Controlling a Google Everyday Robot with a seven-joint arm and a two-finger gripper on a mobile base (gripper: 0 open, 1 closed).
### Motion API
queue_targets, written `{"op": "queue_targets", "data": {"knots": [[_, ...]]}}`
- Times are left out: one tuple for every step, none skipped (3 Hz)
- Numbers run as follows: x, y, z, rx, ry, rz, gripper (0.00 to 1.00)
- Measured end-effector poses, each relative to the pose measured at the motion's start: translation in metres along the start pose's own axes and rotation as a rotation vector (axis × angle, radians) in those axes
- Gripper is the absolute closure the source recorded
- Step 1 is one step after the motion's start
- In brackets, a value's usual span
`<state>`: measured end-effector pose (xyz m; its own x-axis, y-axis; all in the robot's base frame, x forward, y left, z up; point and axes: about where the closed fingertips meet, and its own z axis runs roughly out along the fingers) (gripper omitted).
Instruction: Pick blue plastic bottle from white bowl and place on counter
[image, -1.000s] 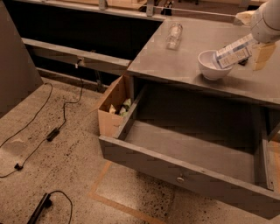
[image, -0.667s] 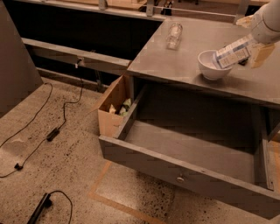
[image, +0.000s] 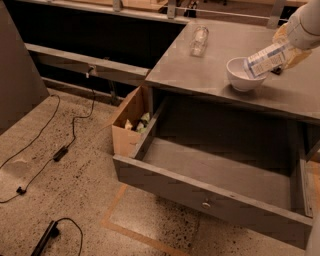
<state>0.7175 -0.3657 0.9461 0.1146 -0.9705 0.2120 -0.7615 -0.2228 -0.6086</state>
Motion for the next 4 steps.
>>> {"op": "queue_targets", "data": {"knots": [[0.017,-0.012,-0.012,0.017,0.02,0.1,0.96],[0.039,-0.023,-0.032,0.052,0.064,0.251,1.0],[0.072,-0.019,-0.05,0.039,0.143,0.435,1.0],[0.105,0.019,-0.06,-0.028,0.176,0.679,1.0]]}}
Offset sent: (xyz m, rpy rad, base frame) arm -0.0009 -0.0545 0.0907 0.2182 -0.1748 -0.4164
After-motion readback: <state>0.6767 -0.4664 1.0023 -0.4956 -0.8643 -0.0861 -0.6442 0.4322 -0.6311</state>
